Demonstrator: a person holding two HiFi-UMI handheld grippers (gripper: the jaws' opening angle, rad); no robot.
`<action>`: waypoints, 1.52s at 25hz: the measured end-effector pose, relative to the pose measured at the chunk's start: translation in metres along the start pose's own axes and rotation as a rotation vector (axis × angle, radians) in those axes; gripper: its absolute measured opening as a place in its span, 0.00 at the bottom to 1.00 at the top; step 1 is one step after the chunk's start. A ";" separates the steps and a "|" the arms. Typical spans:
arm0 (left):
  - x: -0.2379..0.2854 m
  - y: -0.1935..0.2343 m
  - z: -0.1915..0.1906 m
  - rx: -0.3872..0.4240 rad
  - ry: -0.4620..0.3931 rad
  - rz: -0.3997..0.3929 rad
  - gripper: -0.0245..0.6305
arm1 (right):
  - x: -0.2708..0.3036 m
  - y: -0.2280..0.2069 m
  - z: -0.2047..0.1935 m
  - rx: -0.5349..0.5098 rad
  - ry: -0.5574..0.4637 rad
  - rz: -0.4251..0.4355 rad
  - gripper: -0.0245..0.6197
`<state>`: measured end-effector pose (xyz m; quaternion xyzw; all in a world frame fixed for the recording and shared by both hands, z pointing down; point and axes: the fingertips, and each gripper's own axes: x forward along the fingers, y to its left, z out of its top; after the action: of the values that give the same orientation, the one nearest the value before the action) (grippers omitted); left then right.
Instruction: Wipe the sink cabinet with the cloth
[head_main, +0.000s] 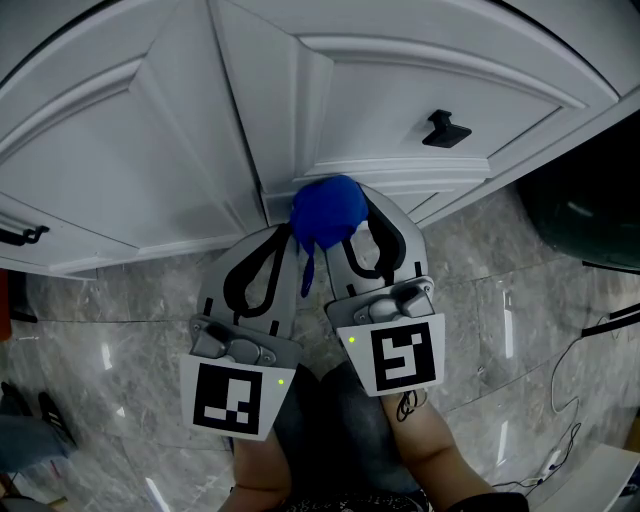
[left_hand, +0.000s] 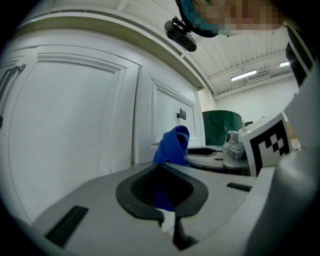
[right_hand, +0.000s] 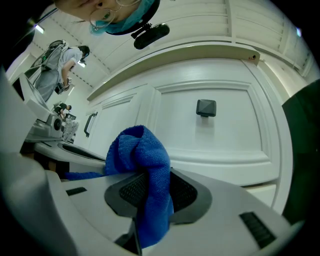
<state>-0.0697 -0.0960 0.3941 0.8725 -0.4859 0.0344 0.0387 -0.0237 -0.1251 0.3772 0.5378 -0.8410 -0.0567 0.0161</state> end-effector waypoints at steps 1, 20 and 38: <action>0.000 -0.001 0.000 0.001 0.000 -0.002 0.04 | 0.000 -0.001 0.000 -0.001 0.000 -0.001 0.22; 0.002 -0.003 0.000 0.005 -0.002 -0.005 0.04 | -0.006 -0.019 0.000 -0.041 -0.019 -0.038 0.22; 0.011 -0.013 -0.003 0.011 0.007 -0.025 0.04 | -0.016 -0.045 -0.005 -0.020 -0.016 -0.091 0.22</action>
<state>-0.0530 -0.0979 0.3976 0.8785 -0.4748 0.0394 0.0360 0.0240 -0.1300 0.3776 0.5747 -0.8153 -0.0700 0.0119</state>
